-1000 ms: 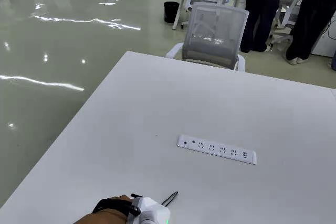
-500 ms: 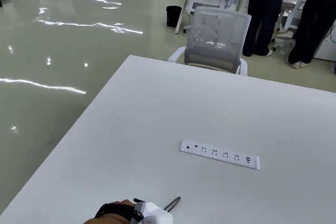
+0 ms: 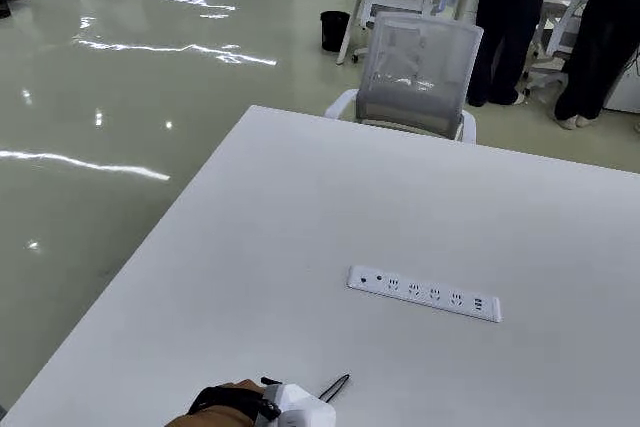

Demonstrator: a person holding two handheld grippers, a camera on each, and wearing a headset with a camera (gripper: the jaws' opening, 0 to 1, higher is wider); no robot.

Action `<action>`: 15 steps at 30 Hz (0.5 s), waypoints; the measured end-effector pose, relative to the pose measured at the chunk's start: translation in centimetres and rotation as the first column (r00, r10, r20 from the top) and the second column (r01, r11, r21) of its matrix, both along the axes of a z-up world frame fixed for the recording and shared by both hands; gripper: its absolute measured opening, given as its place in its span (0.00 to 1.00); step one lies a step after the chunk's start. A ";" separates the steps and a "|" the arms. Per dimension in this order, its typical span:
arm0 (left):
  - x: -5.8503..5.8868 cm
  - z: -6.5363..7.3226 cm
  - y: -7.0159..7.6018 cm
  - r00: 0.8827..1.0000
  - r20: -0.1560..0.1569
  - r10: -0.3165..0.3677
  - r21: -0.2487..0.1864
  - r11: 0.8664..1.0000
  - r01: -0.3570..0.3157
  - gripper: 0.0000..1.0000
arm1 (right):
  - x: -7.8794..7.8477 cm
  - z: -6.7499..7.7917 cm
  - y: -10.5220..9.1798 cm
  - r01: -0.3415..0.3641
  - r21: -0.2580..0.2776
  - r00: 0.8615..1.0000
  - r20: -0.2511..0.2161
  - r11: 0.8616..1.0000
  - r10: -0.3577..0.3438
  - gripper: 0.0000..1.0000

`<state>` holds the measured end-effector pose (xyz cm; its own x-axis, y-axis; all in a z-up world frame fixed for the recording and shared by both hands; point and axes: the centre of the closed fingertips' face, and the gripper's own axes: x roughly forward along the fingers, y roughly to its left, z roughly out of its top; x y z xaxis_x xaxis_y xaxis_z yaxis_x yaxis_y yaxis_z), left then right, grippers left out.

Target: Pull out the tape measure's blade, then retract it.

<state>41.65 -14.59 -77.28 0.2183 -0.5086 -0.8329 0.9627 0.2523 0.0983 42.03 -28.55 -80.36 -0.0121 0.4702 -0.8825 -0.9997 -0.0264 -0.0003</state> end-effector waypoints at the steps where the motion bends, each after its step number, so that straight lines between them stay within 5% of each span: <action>1: 0.0 0.0 0.0 1.000 0.002 0.001 -0.001 1.000 -0.001 0.33 | 0.0 -0.1 -0.1 0.001 0.000 1.000 0.001 1.000 -0.001 0.10; 15: 0.0 0.1 0.0 1.000 0.005 0.005 -0.007 1.000 -0.005 0.33 | 0.1 0.1 -0.8 0.007 0.003 1.000 0.002 1.000 -0.007 0.10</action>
